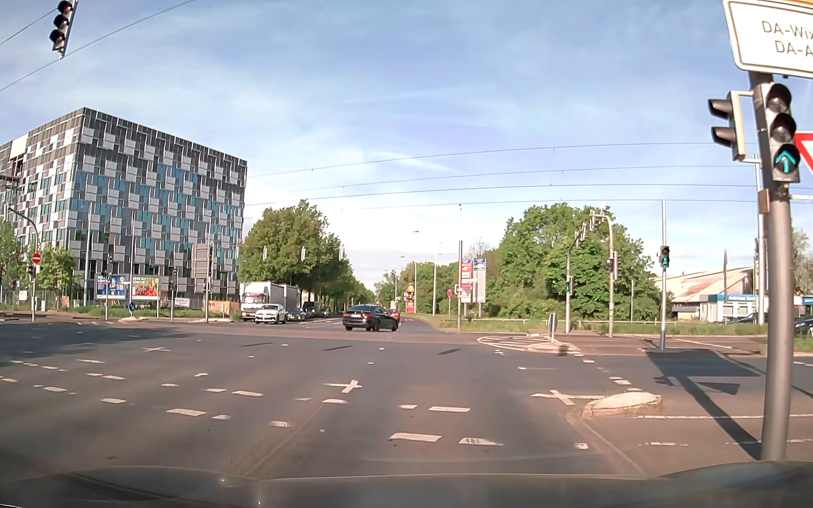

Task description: Follow the waypoints while adhering to traffic rules and regulations

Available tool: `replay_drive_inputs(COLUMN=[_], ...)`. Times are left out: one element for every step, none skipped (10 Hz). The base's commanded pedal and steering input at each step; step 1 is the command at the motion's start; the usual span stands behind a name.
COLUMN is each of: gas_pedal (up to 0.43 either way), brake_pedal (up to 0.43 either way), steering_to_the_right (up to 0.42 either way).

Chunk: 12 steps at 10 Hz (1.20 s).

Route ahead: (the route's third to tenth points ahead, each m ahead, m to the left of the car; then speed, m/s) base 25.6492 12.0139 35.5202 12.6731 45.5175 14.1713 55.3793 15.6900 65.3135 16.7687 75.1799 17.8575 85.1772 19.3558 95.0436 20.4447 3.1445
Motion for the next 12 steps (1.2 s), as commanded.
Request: replay_drive_inputs(gas_pedal=[0.520, 0.520, 0.531, 0.531, 0.531, 0.531, 0.531, 0.531, 0.531, 0.531, 0.531, 0.531], brake_pedal=[0.000, 0.000, 0.000, 0.000, 0.000, 0.000, 0.000, 0.000, 0.000, 0.000, 0.000, 0.000], steering_to_the_right=[-0.015, -0.015, -0.016, -0.017, -0.018, -0.017, -0.014, -0.010, -0.006, -0.006, -0.006, -0.008])
